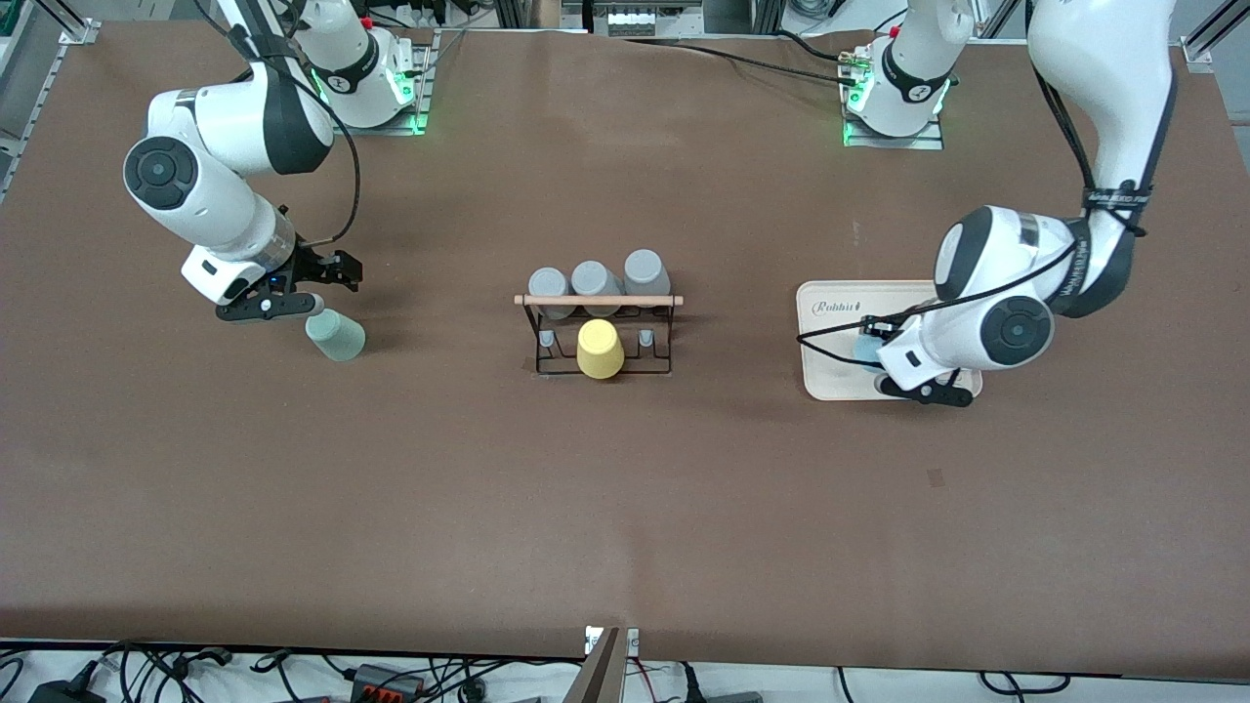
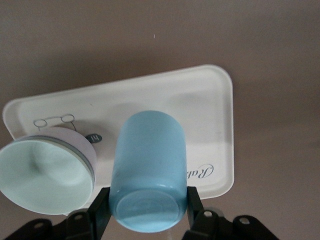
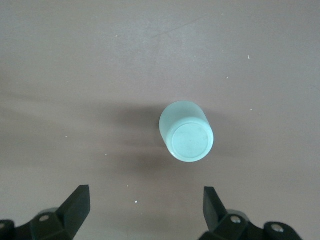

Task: Hang scattered cups on rack with three cups
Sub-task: 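Close the left gripper on the blue cup while the right gripper lowers, then lift the blue cup with the left gripper while the right gripper grasps the mint cup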

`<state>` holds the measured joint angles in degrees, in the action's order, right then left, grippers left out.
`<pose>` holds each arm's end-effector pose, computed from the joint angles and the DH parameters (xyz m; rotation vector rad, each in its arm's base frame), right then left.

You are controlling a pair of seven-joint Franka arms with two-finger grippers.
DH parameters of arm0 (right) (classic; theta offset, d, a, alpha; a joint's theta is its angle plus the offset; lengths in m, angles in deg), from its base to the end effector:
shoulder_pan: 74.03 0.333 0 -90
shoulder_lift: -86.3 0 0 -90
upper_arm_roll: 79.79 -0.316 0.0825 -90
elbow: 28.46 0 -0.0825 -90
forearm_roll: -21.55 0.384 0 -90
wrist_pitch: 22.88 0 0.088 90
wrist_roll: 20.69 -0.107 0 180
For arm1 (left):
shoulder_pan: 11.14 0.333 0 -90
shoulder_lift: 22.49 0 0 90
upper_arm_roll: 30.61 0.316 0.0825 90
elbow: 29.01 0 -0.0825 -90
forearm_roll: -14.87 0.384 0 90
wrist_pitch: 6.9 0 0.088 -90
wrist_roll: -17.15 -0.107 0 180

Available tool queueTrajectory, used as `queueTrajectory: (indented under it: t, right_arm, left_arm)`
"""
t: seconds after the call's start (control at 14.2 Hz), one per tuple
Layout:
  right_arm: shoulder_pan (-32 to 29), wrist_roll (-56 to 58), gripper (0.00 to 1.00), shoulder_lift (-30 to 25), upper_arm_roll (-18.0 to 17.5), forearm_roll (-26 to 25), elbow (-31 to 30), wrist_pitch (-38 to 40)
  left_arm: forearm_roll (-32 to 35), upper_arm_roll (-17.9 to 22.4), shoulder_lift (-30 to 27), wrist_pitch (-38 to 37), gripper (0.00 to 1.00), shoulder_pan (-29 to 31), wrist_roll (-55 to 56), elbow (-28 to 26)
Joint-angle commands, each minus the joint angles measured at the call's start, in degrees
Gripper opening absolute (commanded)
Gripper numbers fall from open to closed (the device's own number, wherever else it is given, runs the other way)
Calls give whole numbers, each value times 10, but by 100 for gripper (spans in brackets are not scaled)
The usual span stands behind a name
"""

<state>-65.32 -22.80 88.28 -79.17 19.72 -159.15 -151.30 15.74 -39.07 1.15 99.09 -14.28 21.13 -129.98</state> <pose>0.5065 0.0711 0.3331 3.1024 0.1944 -0.1115 0.6034 -0.1162 0.3121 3.0905 -0.2118 -0.5059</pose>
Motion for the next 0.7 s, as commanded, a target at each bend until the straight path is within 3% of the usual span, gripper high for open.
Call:
queueTrajectory:
  t: [0.0,0.42,0.63]
  right_arm:
    - [-27,28,100,-5,1,-5,-5,-17]
    - [-39,29,100,45,1,-5,-12,-91]
    - [-41,29,100,65,1,-5,-13,-109]
  left_arm:
    - [-7,-3,37,-56,33,-5,2,123]
    - [-7,-2,69,-53,33,-84,18,250]
    - [-9,-3,71,-53,34,-126,58,282]
